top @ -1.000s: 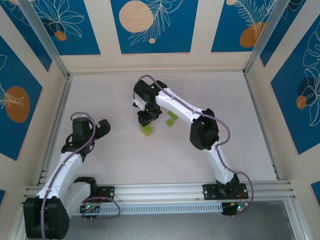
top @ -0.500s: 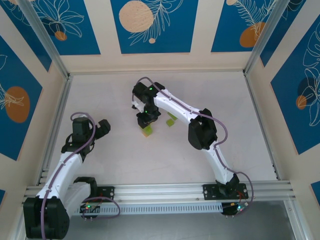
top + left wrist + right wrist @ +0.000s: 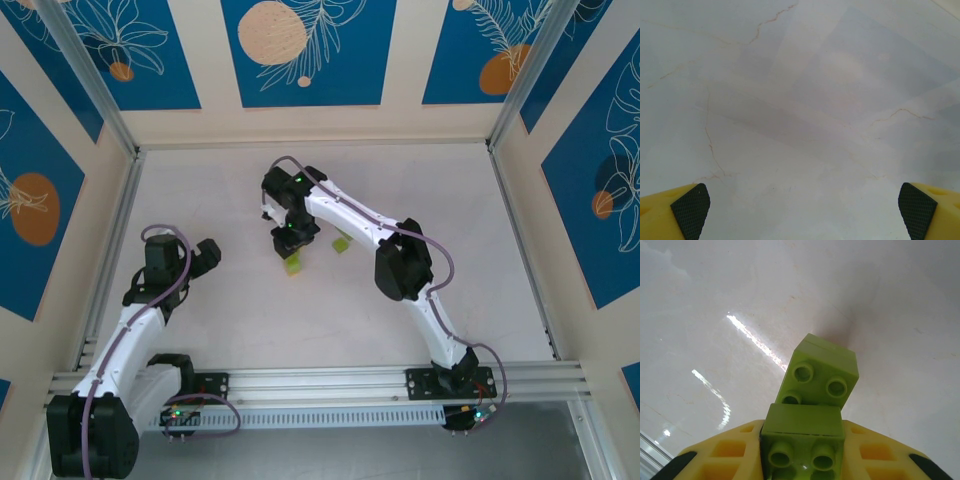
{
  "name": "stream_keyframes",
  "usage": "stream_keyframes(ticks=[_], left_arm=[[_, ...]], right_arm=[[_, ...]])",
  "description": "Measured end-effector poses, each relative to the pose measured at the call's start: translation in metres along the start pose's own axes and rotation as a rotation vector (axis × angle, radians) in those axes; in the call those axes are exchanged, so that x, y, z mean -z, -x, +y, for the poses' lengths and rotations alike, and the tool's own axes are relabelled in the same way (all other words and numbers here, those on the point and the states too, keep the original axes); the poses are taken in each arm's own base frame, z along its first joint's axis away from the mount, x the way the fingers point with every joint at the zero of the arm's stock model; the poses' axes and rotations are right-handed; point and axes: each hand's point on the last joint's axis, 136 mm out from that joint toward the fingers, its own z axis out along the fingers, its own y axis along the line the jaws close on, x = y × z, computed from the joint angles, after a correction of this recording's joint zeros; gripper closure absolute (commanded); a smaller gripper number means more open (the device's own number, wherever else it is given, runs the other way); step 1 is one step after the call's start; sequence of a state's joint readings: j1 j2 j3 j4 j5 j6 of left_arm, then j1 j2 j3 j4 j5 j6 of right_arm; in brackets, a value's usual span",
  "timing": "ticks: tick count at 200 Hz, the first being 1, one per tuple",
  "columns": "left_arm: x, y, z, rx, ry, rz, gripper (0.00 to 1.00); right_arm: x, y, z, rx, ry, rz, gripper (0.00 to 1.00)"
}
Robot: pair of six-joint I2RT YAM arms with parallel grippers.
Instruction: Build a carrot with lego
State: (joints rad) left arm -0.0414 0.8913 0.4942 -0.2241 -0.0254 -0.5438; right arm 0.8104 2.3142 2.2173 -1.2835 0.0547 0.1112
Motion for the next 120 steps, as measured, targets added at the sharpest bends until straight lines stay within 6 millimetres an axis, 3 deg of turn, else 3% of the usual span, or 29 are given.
stream_keyframes(ticks=[120], left_arm=[[-0.0003,-0.0025,-0.0051,-0.004,-0.031,0.013,0.01]], right_arm=[[-0.001,-0.0007,0.0014,-0.161,0.009,-0.013,0.69]])
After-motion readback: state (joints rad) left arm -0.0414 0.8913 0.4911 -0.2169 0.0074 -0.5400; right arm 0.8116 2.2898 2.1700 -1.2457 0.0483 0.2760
